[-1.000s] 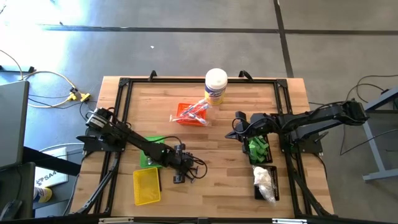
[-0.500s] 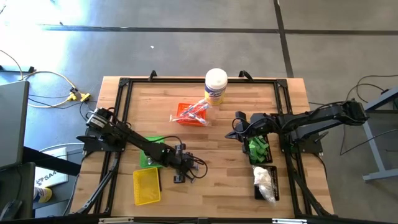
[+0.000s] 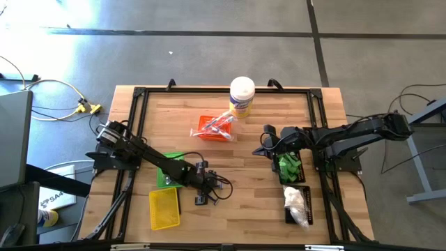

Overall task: Pick & Place Travel size toiletries
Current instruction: Put the blue razor into the yellow bin

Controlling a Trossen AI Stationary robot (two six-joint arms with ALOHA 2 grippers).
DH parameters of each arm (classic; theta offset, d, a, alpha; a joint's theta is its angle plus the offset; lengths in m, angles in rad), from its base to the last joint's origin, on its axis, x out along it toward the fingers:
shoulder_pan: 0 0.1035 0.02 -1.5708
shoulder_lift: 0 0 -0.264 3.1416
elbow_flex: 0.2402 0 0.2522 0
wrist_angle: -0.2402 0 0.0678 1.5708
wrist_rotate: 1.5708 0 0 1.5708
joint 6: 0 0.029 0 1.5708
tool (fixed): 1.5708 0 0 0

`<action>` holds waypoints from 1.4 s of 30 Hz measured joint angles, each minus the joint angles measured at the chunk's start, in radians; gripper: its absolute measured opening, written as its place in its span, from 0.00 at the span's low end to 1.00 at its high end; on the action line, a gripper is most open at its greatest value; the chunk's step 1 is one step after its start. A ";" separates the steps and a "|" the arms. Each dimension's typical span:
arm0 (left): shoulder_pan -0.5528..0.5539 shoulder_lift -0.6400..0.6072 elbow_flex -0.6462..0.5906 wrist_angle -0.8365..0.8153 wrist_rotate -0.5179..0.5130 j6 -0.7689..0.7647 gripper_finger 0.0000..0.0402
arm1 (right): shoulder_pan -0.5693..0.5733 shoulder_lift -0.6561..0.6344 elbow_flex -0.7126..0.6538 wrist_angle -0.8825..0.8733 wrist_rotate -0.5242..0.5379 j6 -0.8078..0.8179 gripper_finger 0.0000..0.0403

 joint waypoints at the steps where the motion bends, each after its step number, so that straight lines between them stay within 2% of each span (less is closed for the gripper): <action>1: 0.000 0.000 0.000 0.000 0.000 0.000 0.10 | 0.000 0.000 0.000 0.000 0.000 0.000 0.01; 14: 0.000 -0.011 0.006 -0.002 -0.001 0.027 0.09 | 0.000 0.000 0.000 0.000 0.000 0.000 0.01; 23: 0.000 -0.081 0.192 -0.362 0.004 -0.037 0.09 | 0.000 0.000 0.000 0.000 0.000 0.000 0.01; 28: 0.000 -0.084 0.299 -0.509 0.073 -0.184 0.09 | 0.000 0.000 0.000 -0.001 0.000 0.000 0.01; 33: -0.027 -0.084 0.327 -0.566 0.161 -0.401 0.09 | 0.000 0.000 0.000 -0.001 0.000 0.000 0.01; 38: -0.130 -0.084 0.327 -0.628 0.157 -0.661 0.09 | 0.000 0.000 0.000 -0.013 0.000 -0.001 0.01; 42: -0.239 -0.084 0.327 -0.652 0.080 -0.836 0.09 | 0.000 0.000 0.000 -0.009 0.000 -0.023 0.01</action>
